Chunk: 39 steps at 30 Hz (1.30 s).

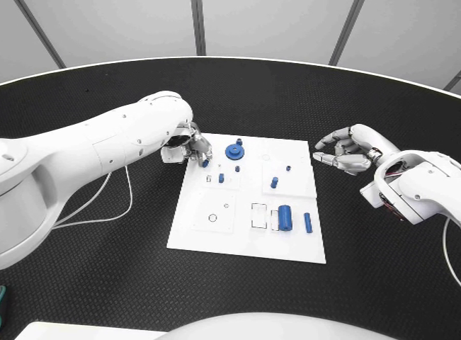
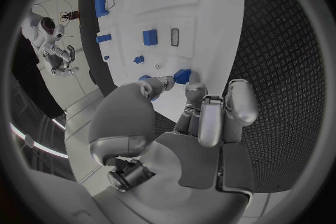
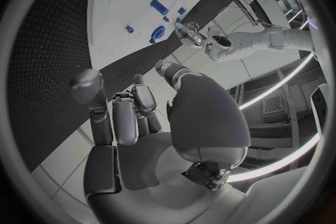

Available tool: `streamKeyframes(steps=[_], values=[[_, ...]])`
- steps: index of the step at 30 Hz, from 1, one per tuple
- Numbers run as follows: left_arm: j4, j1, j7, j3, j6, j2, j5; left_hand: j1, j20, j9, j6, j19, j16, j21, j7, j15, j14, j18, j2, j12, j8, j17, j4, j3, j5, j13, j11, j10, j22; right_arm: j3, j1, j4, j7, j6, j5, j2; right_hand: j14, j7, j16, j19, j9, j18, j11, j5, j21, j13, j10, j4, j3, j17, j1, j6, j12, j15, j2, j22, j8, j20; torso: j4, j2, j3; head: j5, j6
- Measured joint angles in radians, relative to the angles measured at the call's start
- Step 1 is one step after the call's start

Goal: Assemble the parts on the task board

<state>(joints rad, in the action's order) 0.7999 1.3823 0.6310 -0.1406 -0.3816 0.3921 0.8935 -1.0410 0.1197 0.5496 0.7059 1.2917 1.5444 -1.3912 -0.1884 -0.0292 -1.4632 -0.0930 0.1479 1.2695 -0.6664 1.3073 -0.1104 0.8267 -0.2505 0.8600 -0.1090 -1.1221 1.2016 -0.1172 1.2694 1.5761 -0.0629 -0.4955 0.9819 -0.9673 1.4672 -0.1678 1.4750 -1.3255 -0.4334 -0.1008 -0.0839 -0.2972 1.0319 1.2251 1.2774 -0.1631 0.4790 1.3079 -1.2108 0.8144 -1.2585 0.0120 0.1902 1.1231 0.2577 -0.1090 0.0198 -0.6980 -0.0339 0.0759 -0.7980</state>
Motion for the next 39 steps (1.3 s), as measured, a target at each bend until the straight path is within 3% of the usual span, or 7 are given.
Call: streamKeyframes(steps=[6, 7, 9, 13, 16, 22, 39], values=[[0.006, 0.002, -0.006, 0.000, 0.003, 0.005, 0.000, -0.006, 0.000, 0.000, 0.000, 0.000, 0.000, -0.009, -0.003, 0.000, 0.000, 0.000, -0.006, 0.005, 0.028, 0.000, 0.015, 0.015, -0.021, 0.000, 0.000, 0.000, 0.003, 0.000, 0.000, 0.000, 0.000, 0.000, 0.000, 0.000, 0.000, 0.000, 0.000, 0.000, 0.000, 0.000, 0.000, 0.000, 0.000, 0.000, 0.000, 0.000, 0.000, 0.000, 0.000, 0.000, 0.000, 0.000, 0.000, 0.000, 0.000, 0.000, -0.0001, 0.000, 0.0000, 0.000, -0.001], [0.007, 0.003, -0.007, 0.000, 0.004, 0.005, 0.000, -0.006, 0.000, 0.000, 0.001, 0.000, 0.000, -0.009, -0.003, 0.000, 0.000, 0.000, -0.006, 0.006, 0.047, 0.000, 0.053, 0.054, -0.025, 0.000, -0.001, -0.001, 0.003, 0.000, 0.000, 0.000, 0.000, 0.000, 0.000, 0.000, 0.000, 0.000, 0.000, 0.000, 0.000, 0.000, 0.000, 0.000, 0.000, 0.000, 0.000, 0.000, 0.000, 0.000, 0.000, 0.000, 0.000, 0.000, 0.000, 0.000, 0.000, 0.000, -0.0001, 0.000, 0.0000, 0.000, -0.001], [0.009, 0.003, -0.009, 0.000, 0.007, 0.007, 0.000, -0.015, 0.000, 0.001, 0.001, 0.000, 0.000, -0.017, -0.003, 0.000, 0.000, 0.000, -0.014, 0.012, 0.063, 0.000, 0.218, 0.227, -0.031, 0.006, -0.002, -0.002, 0.008, 0.000, 0.000, 0.000, -0.001, -0.001, 0.000, -0.001, 0.000, 0.000, 0.000, 0.000, 0.000, 0.000, 0.000, 0.000, 0.000, 0.000, 0.000, 0.000, 0.000, 0.000, 0.000, 0.000, 0.000, 0.000, 0.000, 0.000, 0.000, 0.000, -0.0001, 0.000, -0.0001, 0.001, -0.001], [0.011, 0.004, -0.014, 0.000, 0.011, 0.008, 0.000, -0.010, 0.000, 0.001, 0.006, 0.000, 0.000, -0.023, -0.001, 0.000, 0.000, 0.000, -0.019, 0.017, 0.066, 0.000, 0.217, 0.251, -0.039, 0.012, -0.002, -0.002, 0.013, 0.000, 0.000, -0.001, -0.001, -0.001, 0.000, -0.001, 0.000, 0.000, 0.000, 0.000, 0.000, 0.000, 0.000, 0.000, 0.000, 0.000, 0.000, 0.000, 0.000, 0.000, 0.000, 0.000, 0.000, 0.000, 0.000, 0.000, 0.000, 0.000, -0.0003, 0.000, -0.0002, 0.001, 0.000], [0.012, 0.004, -0.019, 0.000, 0.016, 0.009, 0.000, -0.016, 0.000, 0.002, 0.023, 0.000, 0.000, -0.028, -0.003, 0.000, 0.000, 0.000, -0.038, 0.021, 0.086, 0.000, 0.289, 0.333, -0.049, 0.013, 0.002, -0.005, 0.016, 0.000, 0.000, -0.001, -0.001, -0.001, 0.000, -0.001, 0.000, 0.000, 0.000, 0.000, 0.000, 0.000, 0.000, 0.000, 0.000, 0.000, 0.000, 0.000, 0.000, 0.000, 0.000, 0.000, 0.000, 0.000, 0.000, 0.000, 0.000, 0.000, -0.0003, 0.000, -0.0002, 0.002, 0.001], [0.011, 0.006, -0.029, 0.000, 0.022, 0.010, -0.001, 0.013, -0.009, 0.002, 0.069, -0.002, 0.000, -0.034, 0.015, 0.008, -0.003, 0.000, -0.042, 0.021, 0.179, 0.001, 0.295, 0.348, -0.047, 0.003, 0.016, -0.002, 0.017, 0.000, 0.000, -0.001, -0.001, -0.001, 0.000, -0.002, 0.000, 0.000, 0.000, 0.000, 0.000, 0.000, 0.000, 0.000, 0.000, 0.000, 0.000, 0.000, 0.000, 0.000, 0.000, 0.000, 0.000, 0.000, 0.000, 0.000, 0.000, 0.000, -0.0001, 0.000, -0.0001, 0.002, 0.001], [0.007, 0.008, -0.029, 0.000, 0.022, 0.006, -0.013, 0.027, -0.013, -0.045, 0.101, -0.006, 0.000, -0.034, 0.015, 0.011, 0.000, 0.000, -0.053, 0.021, 0.199, 0.001, 0.270, 0.291, -0.032, -0.008, 0.024, 0.001, 0.010, 0.000, 0.000, 0.000, -0.001, 0.000, 0.000, -0.003, 0.000, 0.000, 0.000, 0.000, 0.000, 0.000, 0.000, 0.000, 0.000, 0.000, 0.000, 0.000, 0.000, 0.000, 0.000, 0.000, 0.000, 0.000, 0.000, 0.000, 0.000, 0.000, 0.0005, 0.000, 0.0002, 0.001, 0.003]])
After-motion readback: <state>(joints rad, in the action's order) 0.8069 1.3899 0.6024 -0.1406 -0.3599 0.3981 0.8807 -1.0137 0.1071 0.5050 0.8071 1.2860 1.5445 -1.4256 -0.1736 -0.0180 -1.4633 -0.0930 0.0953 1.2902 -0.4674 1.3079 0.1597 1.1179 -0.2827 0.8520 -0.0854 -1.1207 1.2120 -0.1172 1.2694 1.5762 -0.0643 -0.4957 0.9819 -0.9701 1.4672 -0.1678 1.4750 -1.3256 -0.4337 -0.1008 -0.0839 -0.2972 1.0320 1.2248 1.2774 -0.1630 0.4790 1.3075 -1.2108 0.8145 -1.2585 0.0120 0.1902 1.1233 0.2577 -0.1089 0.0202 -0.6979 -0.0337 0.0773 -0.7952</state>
